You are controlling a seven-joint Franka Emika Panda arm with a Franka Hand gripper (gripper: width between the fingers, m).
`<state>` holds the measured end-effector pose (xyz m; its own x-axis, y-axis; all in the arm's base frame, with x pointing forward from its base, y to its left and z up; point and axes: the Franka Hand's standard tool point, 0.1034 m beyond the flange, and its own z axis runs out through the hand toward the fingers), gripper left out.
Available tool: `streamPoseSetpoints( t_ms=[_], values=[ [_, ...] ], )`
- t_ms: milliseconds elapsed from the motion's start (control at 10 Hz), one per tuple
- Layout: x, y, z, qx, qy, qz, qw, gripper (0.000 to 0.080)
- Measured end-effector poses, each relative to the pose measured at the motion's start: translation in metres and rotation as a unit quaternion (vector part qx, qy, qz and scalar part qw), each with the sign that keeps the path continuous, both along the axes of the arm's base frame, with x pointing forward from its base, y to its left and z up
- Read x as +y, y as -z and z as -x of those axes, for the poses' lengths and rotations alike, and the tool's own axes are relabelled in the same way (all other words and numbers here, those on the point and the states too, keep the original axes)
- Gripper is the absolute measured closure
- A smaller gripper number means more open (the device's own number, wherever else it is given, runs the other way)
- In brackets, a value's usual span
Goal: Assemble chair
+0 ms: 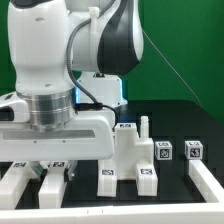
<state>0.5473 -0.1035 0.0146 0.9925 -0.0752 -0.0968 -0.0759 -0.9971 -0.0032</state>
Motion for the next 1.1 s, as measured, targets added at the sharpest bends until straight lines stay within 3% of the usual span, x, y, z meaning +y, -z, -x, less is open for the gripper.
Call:
streamPoseSetpoints(
  t_ms=[100,200,500,600,800,1000,1100],
  values=[
    [0.0,-0.001,-0.001,0.0,-0.001,0.001,1.0,0.0515],
    [0.0,-0.013,-0.004,-0.001,-0.005,0.0,1.0,0.0515],
    [-0.002,-0.07,-0.014,-0.011,-0.016,-0.005,1.0,0.0514],
    [0.002,-0.083,-0.015,-0.01,-0.011,-0.01,1.0,0.0514],
    [0.021,-0.116,-0.013,-0.016,0.009,-0.023,1.0,0.0514],
    [0.058,-0.145,-0.012,-0.013,0.026,-0.027,0.999,0.0514],
    [0.071,-0.149,-0.012,-0.011,0.019,-0.029,0.999,0.0514]
  ],
)
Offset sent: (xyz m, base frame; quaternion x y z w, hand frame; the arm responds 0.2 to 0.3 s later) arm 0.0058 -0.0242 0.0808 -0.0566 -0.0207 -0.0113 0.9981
